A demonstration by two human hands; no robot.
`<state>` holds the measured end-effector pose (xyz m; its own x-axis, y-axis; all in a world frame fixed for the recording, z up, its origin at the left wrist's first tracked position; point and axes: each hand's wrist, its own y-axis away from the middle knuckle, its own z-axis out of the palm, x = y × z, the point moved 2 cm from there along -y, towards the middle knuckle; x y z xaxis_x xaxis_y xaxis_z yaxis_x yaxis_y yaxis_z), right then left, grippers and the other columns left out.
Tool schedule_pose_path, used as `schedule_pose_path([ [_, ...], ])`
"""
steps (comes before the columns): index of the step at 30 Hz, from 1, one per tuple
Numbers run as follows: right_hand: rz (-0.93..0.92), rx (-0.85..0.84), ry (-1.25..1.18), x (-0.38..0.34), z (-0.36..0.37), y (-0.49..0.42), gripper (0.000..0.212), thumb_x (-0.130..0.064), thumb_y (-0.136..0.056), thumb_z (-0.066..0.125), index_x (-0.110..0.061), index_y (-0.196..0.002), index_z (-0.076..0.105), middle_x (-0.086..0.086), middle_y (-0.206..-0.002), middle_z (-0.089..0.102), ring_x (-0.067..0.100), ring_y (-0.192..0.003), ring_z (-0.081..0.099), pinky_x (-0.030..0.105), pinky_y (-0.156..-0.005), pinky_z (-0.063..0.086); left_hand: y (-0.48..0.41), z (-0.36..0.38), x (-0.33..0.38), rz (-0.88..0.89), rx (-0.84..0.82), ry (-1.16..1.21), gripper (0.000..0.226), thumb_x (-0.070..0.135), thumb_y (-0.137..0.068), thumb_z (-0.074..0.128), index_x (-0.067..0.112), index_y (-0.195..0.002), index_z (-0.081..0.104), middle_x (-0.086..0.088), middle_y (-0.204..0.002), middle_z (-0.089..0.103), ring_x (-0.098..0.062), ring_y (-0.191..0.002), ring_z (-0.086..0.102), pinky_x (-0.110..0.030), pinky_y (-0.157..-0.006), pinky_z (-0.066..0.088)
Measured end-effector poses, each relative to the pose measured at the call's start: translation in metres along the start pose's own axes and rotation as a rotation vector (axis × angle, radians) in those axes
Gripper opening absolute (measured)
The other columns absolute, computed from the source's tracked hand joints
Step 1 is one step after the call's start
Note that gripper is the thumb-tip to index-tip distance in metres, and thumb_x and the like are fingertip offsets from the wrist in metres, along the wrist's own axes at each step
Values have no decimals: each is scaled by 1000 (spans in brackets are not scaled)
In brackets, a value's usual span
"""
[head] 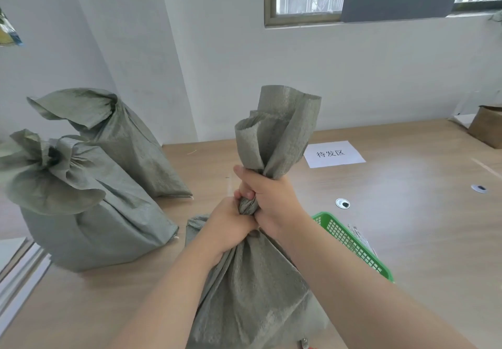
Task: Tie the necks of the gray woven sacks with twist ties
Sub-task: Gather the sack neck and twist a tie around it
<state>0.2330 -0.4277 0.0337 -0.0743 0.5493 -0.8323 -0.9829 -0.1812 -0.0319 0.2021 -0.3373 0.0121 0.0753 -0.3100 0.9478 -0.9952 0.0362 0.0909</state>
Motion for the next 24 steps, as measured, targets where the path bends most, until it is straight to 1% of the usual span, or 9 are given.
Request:
schedule_pose_path([
  [2,-1,-27,7,-7,0,-1,29,0,-89,66,-16,-74,46,-3,-52,28,13,-49,28,25,-53,44,1,1,8,5,-39,0,42,-11,-76,56,27,-62,68,-3,-64,65,-16,-62,63,-29,-60,49],
  [6,-1,-41,68,-10,-11,-2,28,-1,-89,67,-16,-75,48,-5,-51,32,12,-48,29,24,-52,44,2,12,10,-10,-92,-58,21,-1,-80,59,18,-72,63,2,-59,64,-10,-58,61,-23,-57,48],
  [11,25,40,210,-2,-37,2,34,-4,-85,73,-15,-72,44,-2,-51,28,13,-46,31,34,-57,41,-4,37,-9,-84,-39,-156,7,13,-73,61,19,-74,63,1,-60,70,-15,-61,66,-34,-64,52],
  [13,19,52,268,-3,-42,4,37,-6,-84,74,-15,-68,41,-1,-51,28,14,-46,32,36,-57,41,-8,43,-12,-82,-11,-204,5,18,-70,62,20,-74,64,0,-61,71,-17,-64,67,-37,-67,54],
  [15,1,70,327,-4,-43,4,38,-8,-84,73,-16,-66,41,-1,-50,31,14,-46,33,36,-55,41,-11,48,-12,-76,21,-278,3,17,-71,62,20,-71,61,1,-61,68,-18,-67,65,-34,-66,52],
  [17,-10,100,361,-5,-44,4,36,-7,-85,71,-14,-66,41,1,-50,32,14,-44,34,35,-54,41,-13,52,-12,-66,62,-344,10,15,-74,62,21,-68,57,2,-64,65,-20,-73,65,-34,-67,50],
  [21,-7,122,355,-4,-48,4,34,-4,-86,67,-13,-67,40,2,-49,34,15,-45,35,37,-57,41,-16,57,-15,-35,117,-403,11,16,-78,60,20,-70,55,-6,-76,68,-28,-81,65,-39,-72,52],
  [22,-8,120,347,-4,-49,4,33,-5,-86,67,-13,-67,41,3,-50,36,16,-46,37,38,-59,42,-18,57,-16,-31,123,-416,11,17,-80,60,21,-71,54,-6,-78,69,-28,-82,66,-39,-72,52],
  [24,-19,103,356,-4,-54,4,29,-10,-86,69,-10,-67,47,7,-55,45,19,-52,47,38,-62,45,-23,57,-17,-26,121,-469,9,23,-83,58,21,-75,54,-6,-80,67,-29,-84,65,-36,-70,51],
])
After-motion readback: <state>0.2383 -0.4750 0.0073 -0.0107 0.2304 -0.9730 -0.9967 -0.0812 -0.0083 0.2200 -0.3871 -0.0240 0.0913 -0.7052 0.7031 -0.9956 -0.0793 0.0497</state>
